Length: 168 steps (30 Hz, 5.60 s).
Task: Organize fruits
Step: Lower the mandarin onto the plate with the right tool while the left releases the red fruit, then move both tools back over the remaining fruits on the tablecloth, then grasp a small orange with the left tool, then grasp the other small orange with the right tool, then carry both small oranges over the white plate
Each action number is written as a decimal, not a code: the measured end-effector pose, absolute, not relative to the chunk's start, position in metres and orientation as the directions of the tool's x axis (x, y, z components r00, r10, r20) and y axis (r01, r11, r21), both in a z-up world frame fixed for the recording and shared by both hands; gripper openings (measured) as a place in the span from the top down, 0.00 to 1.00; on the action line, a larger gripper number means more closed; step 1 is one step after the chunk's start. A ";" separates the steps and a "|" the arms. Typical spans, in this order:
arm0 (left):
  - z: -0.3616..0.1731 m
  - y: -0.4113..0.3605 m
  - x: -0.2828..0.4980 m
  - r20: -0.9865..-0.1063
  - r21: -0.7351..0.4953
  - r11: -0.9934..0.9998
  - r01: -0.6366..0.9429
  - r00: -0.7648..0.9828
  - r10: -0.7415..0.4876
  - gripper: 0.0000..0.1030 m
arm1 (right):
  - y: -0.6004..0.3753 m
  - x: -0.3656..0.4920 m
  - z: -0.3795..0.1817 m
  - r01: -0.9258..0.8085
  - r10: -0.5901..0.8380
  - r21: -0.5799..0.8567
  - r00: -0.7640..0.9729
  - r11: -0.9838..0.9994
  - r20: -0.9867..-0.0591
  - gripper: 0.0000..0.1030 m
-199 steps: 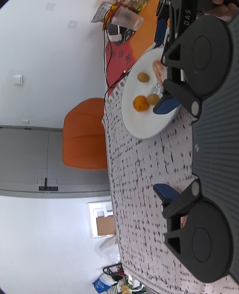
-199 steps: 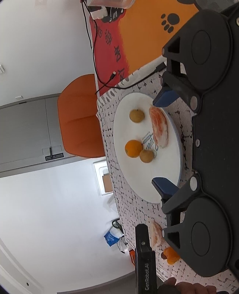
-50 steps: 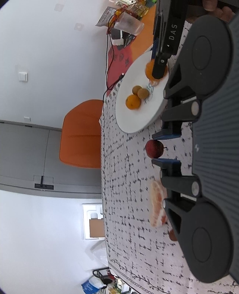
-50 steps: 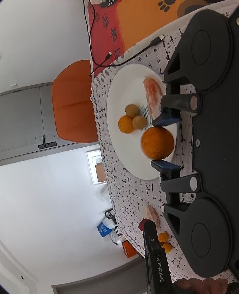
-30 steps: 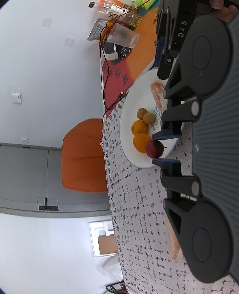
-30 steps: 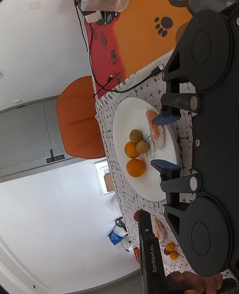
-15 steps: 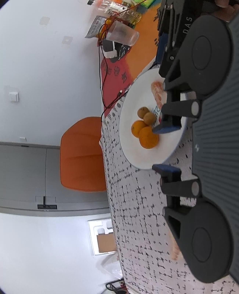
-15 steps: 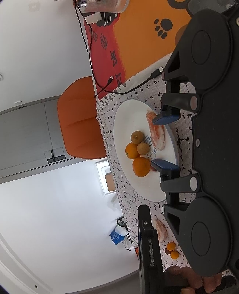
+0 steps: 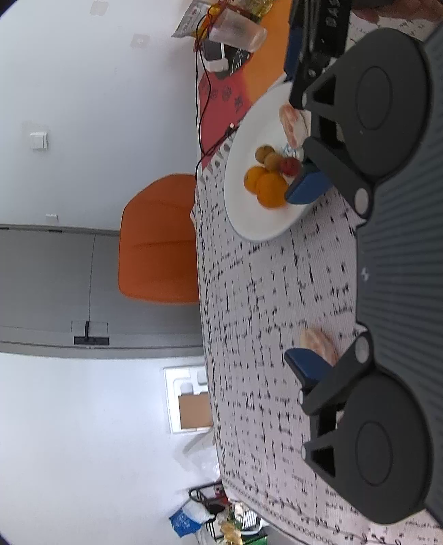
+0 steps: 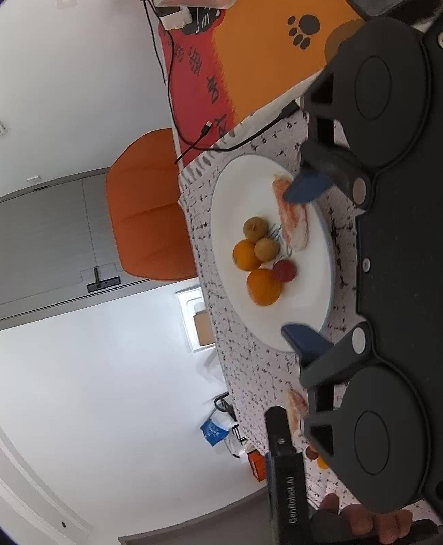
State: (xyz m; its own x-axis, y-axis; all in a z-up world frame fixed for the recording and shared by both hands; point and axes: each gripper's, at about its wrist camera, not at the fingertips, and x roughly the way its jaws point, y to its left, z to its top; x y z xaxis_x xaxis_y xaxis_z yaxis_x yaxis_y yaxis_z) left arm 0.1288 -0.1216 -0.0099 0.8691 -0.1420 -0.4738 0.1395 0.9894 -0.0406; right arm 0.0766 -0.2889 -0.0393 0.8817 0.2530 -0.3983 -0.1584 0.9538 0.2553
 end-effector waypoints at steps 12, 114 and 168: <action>-0.010 -0.074 0.117 -0.468 -0.140 0.988 0.060 0.876 -0.120 0.09 | -0.270 0.074 -0.032 -0.201 0.286 0.250 0.883 0.947 -0.372 0.00; -0.038 0.024 0.101 -0.528 -0.200 0.976 -0.086 0.849 -0.033 0.79 | -0.117 0.126 -0.042 -0.482 0.508 0.193 0.697 0.854 -0.506 0.79; -0.014 -0.163 0.161 -0.505 -0.073 0.969 0.235 0.829 -0.239 0.79 | -0.316 0.126 -0.038 -0.185 0.258 0.208 0.871 0.960 -0.418 0.78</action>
State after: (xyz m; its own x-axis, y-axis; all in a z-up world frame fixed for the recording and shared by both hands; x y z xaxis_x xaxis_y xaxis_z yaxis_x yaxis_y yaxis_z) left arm 0.1608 -0.1629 -0.0136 0.8294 -0.2390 -0.5050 0.2347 0.9693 -0.0732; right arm 0.1257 -0.3159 -0.0385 0.8711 0.2585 -0.4176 -0.1852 0.9604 0.2082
